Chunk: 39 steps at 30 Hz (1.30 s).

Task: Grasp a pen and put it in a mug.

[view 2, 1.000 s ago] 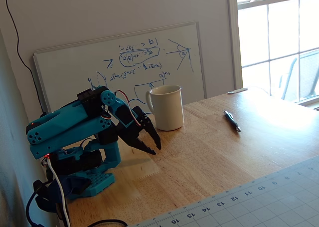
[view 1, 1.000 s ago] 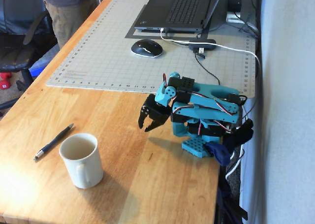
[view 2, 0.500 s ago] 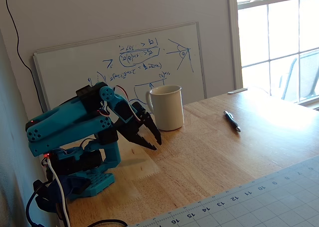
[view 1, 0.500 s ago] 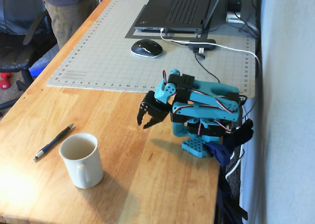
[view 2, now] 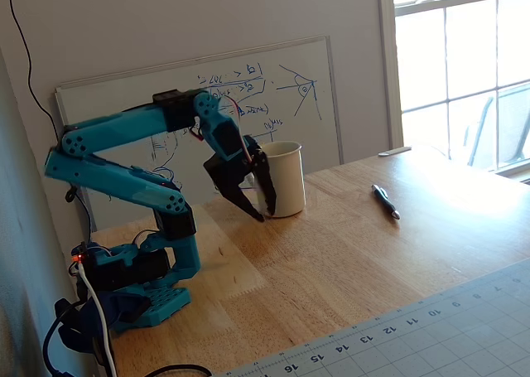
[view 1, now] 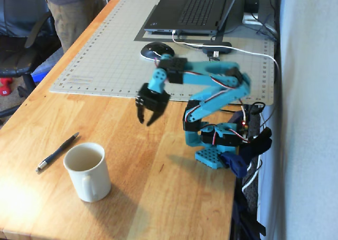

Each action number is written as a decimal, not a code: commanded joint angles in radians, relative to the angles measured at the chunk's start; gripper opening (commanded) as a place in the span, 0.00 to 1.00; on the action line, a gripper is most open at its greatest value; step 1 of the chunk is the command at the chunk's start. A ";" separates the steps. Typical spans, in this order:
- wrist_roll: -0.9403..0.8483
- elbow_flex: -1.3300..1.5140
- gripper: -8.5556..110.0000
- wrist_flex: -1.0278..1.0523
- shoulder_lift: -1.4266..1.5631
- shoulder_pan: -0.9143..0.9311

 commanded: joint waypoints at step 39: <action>0.649 -1.465 0.25 0.000 -1.405 -0.126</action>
